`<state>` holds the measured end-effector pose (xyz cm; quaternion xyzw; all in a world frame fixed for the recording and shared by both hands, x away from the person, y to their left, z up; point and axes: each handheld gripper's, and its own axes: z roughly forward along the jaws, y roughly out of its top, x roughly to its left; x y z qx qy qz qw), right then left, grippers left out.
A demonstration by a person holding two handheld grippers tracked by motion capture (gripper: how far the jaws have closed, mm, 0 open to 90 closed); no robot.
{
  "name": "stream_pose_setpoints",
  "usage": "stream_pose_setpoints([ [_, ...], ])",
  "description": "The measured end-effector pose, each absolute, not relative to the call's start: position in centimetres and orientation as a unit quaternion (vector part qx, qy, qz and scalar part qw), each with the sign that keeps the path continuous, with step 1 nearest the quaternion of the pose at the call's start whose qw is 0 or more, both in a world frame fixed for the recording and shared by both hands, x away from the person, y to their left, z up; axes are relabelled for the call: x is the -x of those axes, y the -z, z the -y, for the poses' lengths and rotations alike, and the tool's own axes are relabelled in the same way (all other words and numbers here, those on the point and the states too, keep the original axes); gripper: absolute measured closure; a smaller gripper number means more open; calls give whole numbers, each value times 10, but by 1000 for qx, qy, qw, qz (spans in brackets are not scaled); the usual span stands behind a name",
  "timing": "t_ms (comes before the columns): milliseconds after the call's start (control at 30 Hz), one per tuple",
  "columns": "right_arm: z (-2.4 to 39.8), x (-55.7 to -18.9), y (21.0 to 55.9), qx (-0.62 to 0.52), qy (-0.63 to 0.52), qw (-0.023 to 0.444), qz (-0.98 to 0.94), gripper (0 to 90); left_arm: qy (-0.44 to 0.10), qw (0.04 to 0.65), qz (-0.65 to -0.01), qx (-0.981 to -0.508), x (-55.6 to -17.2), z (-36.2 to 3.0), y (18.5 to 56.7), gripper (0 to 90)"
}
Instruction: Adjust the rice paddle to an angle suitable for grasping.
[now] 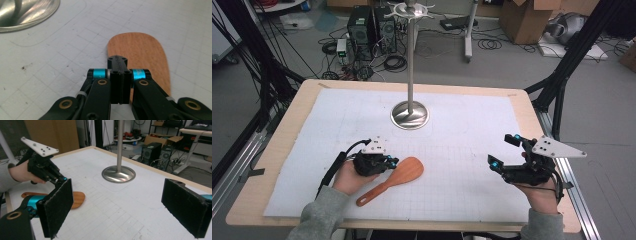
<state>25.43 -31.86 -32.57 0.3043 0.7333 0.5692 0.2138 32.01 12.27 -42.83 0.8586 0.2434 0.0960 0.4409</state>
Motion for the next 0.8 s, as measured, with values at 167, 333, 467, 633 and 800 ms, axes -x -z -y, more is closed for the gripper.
stream_pose_setpoints([
  [167, 320, -254, 324, -307, -571, 215, -730, 94, -96, 433, -230, -866, -303, -115, 427, 895],
  [333, 320, -255, 323, -303, -575, 215, -728, 94, -83, 444, -229, -862, -291, -114, 425, 896],
  [467, 319, -259, 324, -300, -577, 212, -729, 93, -81, 435, -230, -867, -283, -116, 426, 896],
  [633, 316, -261, 324, -298, -578, 209, -731, 93, -75, 434, -230, -868, -273, -120, 428, 895],
  [800, 313, -265, 323, -295, -578, 209, -731, 93, -66, 423, -227, -875, -268, -120, 434, 895],
])
